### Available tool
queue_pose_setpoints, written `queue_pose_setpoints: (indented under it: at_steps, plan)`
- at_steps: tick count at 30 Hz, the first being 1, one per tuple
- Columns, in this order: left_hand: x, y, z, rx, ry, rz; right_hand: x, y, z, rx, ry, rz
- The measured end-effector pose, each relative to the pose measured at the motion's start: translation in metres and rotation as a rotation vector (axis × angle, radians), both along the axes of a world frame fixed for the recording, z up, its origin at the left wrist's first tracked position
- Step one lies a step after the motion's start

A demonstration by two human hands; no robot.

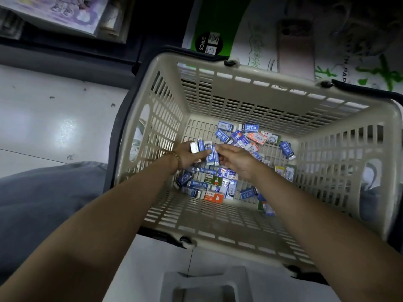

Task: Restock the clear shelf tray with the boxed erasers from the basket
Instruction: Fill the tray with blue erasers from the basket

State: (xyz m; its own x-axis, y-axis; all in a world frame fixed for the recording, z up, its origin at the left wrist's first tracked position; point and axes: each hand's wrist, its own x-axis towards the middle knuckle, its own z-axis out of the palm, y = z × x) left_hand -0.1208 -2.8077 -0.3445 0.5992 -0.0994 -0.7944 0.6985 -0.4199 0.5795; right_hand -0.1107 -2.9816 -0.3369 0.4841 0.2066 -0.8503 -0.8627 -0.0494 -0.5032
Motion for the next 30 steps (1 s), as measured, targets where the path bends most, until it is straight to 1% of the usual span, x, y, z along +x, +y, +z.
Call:
queue_pose_setpoints:
  at_steps: [2, 4, 6, 8, 11, 13, 16, 20, 21, 22, 25, 27, 30]
  plan:
    - [0.004, -0.004, 0.007, -0.113, 0.076, 0.161, 0.004, -0.004, 0.010, 0.066, 0.000, -0.060]
    - [0.010, -0.006, 0.015, -0.269, 0.163, 0.339, 0.010, -0.008, 0.023, 0.062, -0.041, -0.045]
    - [0.015, -0.005, 0.023, -0.388, 0.198, 0.397, 0.018, -0.013, 0.036, 0.026, -0.107, -0.014]
    - [0.021, -0.003, 0.033, -0.524, 0.197, 0.429, 0.026, -0.018, 0.050, 0.037, -0.175, -0.020]
    - [0.025, -0.001, 0.048, -0.608, 0.175, 0.404, 0.035, -0.016, 0.070, 0.094, -0.238, -0.026]
    - [0.024, -0.002, 0.055, -0.618, 0.159, 0.342, 0.038, -0.010, 0.078, 0.086, -0.300, 0.004]
    - [0.023, 0.000, 0.060, -0.569, 0.133, 0.275, 0.035, 0.000, 0.080, 0.039, -0.362, 0.061]
    - [0.017, 0.004, 0.052, -0.412, 0.111, 0.275, 0.030, 0.004, 0.067, 0.068, -0.301, 0.049]
    - [0.016, 0.005, 0.049, -0.391, 0.110, 0.282, 0.030, 0.002, 0.060, 0.045, -0.289, 0.042]
    - [0.015, 0.006, 0.046, -0.377, 0.105, 0.296, 0.030, -0.002, 0.051, -0.024, -0.301, 0.056]
    - [0.015, 0.008, 0.039, -0.344, 0.115, 0.411, 0.030, -0.015, 0.019, -0.373, -0.411, 0.220]
    - [0.016, 0.010, 0.035, -0.332, 0.132, 0.507, 0.030, -0.015, 0.004, -0.502, -0.463, 0.321]
    - [0.017, 0.011, 0.028, -0.254, 0.186, 0.536, 0.033, -0.004, -0.008, -0.669, -0.545, 0.439]
